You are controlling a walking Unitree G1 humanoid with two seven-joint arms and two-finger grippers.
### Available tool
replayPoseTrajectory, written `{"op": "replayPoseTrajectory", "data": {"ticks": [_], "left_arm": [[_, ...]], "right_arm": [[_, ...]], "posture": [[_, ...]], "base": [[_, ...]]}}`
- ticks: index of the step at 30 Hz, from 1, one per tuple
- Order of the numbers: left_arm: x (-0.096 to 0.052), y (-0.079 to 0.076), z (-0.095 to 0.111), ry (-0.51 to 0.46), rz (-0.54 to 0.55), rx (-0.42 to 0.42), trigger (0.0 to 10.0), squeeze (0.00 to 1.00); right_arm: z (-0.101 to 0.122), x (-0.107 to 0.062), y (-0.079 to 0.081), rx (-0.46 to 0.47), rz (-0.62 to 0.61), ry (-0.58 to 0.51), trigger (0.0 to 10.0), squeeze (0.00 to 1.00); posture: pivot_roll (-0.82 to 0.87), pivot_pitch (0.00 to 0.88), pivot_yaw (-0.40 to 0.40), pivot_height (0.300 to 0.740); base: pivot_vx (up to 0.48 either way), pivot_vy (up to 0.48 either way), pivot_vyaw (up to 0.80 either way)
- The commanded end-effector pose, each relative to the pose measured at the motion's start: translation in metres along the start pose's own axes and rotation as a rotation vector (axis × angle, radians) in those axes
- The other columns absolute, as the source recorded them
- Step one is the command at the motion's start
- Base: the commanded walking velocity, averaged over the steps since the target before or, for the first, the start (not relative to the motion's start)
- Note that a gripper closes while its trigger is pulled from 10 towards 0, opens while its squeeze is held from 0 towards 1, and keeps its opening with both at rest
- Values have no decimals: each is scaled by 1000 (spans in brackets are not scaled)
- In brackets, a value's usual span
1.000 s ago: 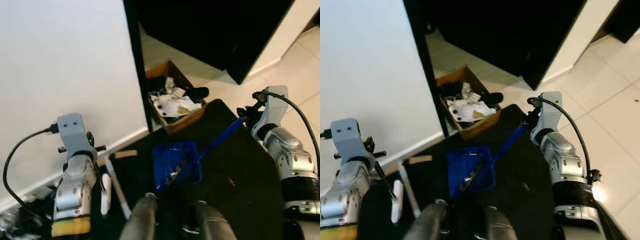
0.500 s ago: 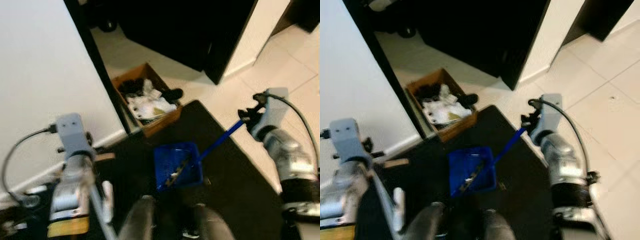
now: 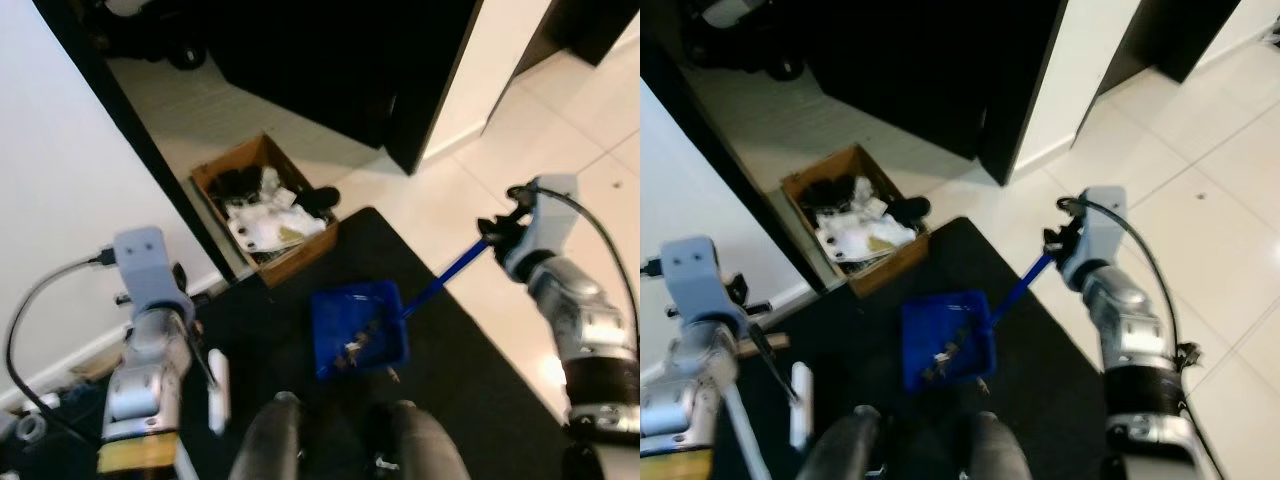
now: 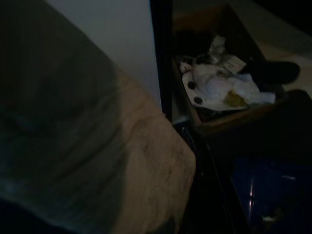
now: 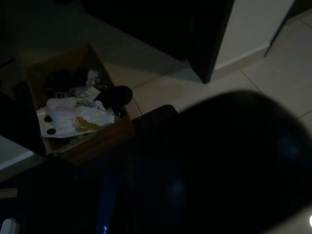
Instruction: Sweep floor
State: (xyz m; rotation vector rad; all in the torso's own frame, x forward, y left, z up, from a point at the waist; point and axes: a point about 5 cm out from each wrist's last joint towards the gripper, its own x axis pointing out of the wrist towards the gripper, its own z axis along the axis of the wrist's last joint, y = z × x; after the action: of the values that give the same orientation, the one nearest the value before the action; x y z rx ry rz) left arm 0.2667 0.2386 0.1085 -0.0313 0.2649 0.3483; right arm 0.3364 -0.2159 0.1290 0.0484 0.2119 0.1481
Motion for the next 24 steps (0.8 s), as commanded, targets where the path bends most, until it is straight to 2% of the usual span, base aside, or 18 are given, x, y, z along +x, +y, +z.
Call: {"op": "replayPoseTrajectory", "data": {"ticks": [1, 17, 24], "left_arm": [[-2, 4, -3, 8, 21, 22, 10000, 0], [-1, 3, -3, 5, 14, 25, 10000, 0], [-1, 1, -3, 2, 6, 31, 10000, 0]], "right_arm": [[1, -2, -2, 12, 1, -12, 10000, 0], [1, -3, -2, 14, -1, -11, 10000, 0], [-1, -3, -3, 16, -7, -8, 10000, 0]], "posture": [[73, 215, -7, 740], [71, 216, -3, 740], [71, 216, -3, 740]], "base": [[379, 0, 0], [374, 0, 0], [347, -325, 0]]}}
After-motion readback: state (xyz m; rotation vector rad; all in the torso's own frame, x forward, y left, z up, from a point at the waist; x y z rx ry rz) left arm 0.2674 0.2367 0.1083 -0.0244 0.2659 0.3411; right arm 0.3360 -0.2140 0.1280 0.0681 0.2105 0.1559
